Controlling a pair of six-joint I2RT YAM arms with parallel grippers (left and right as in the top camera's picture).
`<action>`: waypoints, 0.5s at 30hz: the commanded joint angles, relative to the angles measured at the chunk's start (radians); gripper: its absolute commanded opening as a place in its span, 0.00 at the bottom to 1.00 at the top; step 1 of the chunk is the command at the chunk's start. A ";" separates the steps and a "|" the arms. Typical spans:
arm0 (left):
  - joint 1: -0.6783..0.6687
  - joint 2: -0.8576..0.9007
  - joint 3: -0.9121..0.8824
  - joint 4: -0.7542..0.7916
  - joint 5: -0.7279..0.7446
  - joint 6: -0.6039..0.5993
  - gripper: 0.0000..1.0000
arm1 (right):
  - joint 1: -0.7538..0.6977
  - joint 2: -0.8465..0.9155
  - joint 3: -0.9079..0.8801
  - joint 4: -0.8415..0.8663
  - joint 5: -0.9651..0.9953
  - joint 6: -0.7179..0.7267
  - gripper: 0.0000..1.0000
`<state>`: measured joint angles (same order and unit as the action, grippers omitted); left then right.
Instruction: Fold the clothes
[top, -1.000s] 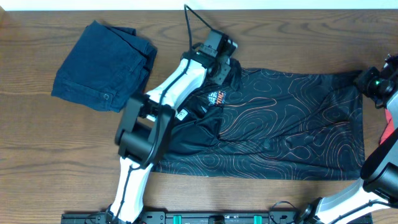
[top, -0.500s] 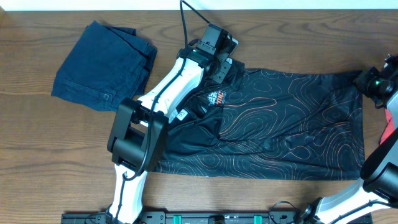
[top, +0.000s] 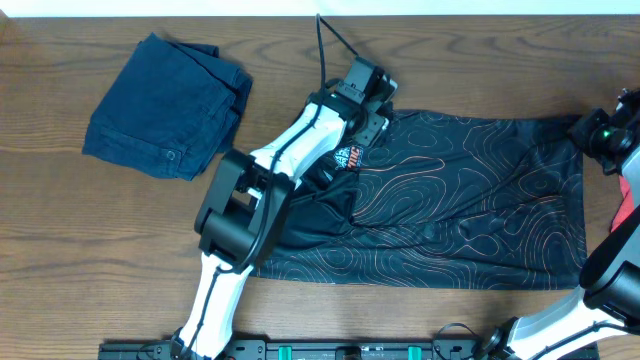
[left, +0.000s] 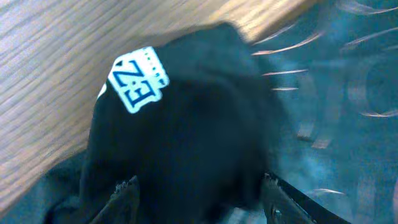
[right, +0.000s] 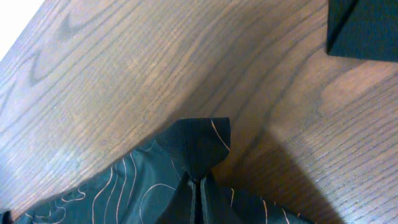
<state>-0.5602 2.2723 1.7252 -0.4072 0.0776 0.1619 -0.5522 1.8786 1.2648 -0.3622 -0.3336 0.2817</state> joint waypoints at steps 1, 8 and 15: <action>0.010 0.003 0.003 0.021 -0.106 0.014 0.63 | 0.007 -0.001 0.001 -0.003 -0.007 0.010 0.01; 0.009 -0.010 0.015 -0.003 -0.105 0.013 0.06 | 0.007 -0.001 0.001 -0.005 -0.007 0.010 0.01; 0.009 -0.118 0.021 -0.092 -0.105 0.013 0.06 | 0.007 -0.001 0.001 -0.001 -0.007 0.010 0.01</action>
<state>-0.5518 2.2555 1.7245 -0.4763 -0.0078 0.1692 -0.5522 1.8786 1.2648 -0.3653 -0.3336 0.2817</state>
